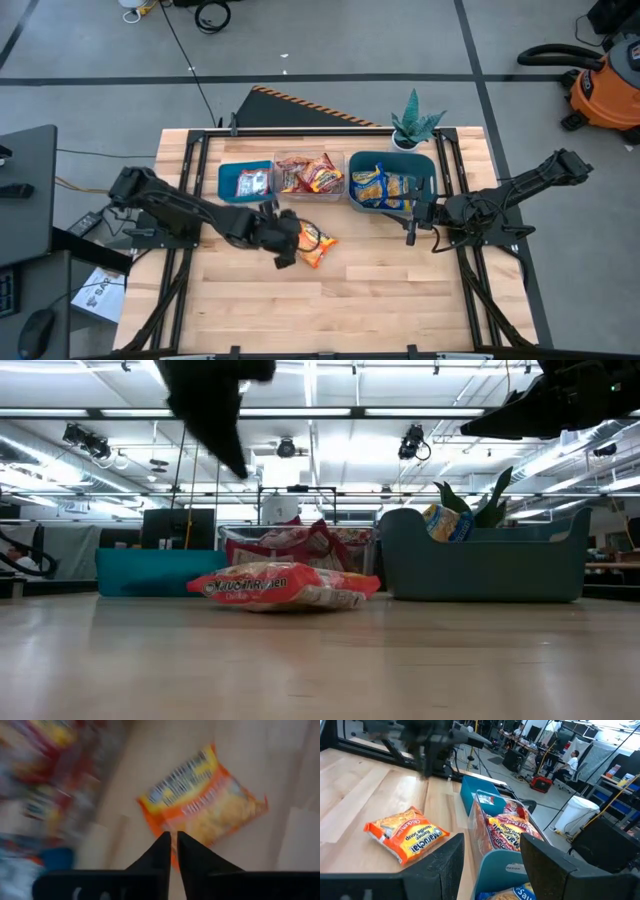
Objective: Sort Maruchan noodles
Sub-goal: Put the orange noodle pack into the blue bin
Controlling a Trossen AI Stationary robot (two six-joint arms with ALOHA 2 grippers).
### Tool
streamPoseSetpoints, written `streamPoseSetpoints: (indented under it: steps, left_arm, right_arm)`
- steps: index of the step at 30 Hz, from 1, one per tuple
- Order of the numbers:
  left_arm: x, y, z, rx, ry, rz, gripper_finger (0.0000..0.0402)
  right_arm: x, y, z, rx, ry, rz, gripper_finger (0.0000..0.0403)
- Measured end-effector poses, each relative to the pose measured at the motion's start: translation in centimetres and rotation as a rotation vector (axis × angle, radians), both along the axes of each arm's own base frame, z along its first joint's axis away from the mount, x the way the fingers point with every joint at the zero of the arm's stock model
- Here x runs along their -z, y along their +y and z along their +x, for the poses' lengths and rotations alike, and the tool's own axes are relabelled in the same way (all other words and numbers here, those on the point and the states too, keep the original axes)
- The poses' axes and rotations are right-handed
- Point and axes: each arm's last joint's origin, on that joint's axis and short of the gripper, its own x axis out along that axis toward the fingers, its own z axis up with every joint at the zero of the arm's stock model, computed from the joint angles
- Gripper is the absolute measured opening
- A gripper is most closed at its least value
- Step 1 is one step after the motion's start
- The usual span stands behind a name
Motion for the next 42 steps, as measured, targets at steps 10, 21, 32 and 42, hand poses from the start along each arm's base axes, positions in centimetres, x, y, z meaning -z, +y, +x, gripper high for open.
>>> streamPoseSetpoints:
  steps: [10, 21, 32, 42]
  left_arm:
    - [7.3, -1.6, 1.0, -0.08, 0.158, -0.233, 0.0131]
    - [8.8, -1.2, 0.8, -0.097, 0.243, -0.163, 0.0213]
    - [8.6, -0.8, -0.3, -0.076, 0.347, -0.087, 0.0183]
    - [9.8, -0.5, 1.5, 0.014, 0.264, 0.002, 0.0181]
  right_arm:
    - [-0.1, 0.0, 0.0, 0.0, -0.007, 0.005, 0.0199]
    - [-0.1, 0.0, 0.0, -0.006, -0.012, 0.007, 0.0199]
    - [-0.1, 0.0, 0.0, -0.006, -0.012, 0.007, 0.0199]
    - [0.0, 0.0, 0.0, -0.009, -0.006, 0.006, 0.0199]
